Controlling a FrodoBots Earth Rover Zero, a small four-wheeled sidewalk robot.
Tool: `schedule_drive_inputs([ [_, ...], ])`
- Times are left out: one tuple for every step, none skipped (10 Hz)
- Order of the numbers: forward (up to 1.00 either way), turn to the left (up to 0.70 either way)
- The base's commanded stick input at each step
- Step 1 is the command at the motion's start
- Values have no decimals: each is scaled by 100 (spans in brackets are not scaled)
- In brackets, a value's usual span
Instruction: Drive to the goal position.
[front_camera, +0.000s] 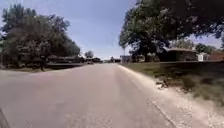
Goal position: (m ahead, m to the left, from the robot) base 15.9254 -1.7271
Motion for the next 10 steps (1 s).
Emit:
schedule_drive_inputs([
  [70, 0],
  [70, 0],
  [70, 0],
  [70, 0],
  [70, 0],
  [70, 0],
  [70, 0],
  [70, 0],
  [70, 0],
  [70, 0],
])
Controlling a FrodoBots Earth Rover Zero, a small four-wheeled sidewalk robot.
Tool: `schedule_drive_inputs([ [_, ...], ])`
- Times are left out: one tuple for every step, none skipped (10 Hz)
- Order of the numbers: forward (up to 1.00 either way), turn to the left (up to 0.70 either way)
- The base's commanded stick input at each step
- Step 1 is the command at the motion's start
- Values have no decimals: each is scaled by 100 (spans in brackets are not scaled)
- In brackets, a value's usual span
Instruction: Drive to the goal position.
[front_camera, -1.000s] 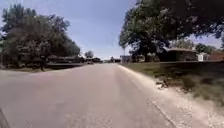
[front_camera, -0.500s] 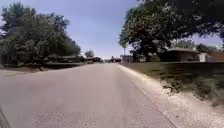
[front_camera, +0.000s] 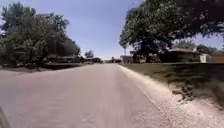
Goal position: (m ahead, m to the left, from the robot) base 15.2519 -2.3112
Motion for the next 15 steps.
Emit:
schedule_drive_inputs([
  [70, 0],
  [70, 0],
  [70, 0],
  [70, 0],
  [70, 0],
  [70, 0],
  [70, 0],
  [70, 0],
  [70, 0],
  [70, 0],
  [70, 0],
  [70, 0],
  [70, 0],
  [70, 0],
  [70, 0],
])
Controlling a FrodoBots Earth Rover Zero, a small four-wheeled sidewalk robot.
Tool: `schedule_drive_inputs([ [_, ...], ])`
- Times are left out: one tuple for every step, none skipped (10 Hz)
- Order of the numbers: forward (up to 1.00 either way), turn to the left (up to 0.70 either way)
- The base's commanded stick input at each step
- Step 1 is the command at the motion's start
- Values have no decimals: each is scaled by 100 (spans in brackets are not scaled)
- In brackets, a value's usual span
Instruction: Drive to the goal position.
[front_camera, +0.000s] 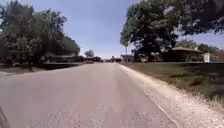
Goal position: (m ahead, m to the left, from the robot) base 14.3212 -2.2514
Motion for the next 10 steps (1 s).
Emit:
schedule_drive_inputs([
  [70, 0],
  [70, 0],
  [70, 0],
  [70, 0],
  [70, 0],
  [70, 0],
  [70, 0],
  [70, 0],
  [70, 0],
  [70, 0],
])
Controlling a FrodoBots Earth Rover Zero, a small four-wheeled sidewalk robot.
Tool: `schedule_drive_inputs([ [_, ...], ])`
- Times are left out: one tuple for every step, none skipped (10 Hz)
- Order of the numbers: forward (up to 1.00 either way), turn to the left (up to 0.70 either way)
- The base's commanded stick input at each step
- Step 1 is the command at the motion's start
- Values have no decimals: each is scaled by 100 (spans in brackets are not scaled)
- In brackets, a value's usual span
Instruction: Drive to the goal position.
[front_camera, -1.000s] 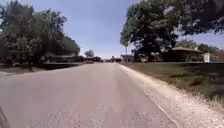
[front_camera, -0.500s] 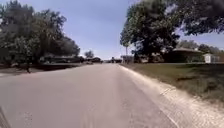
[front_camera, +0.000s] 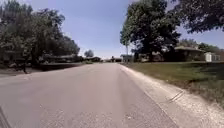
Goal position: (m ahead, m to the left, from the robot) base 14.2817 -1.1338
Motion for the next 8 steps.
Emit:
schedule_drive_inputs([
  [70, 0],
  [70, 0],
  [70, 0],
  [70, 0],
  [70, 0],
  [70, 0],
  [70, 0],
  [70, 0],
])
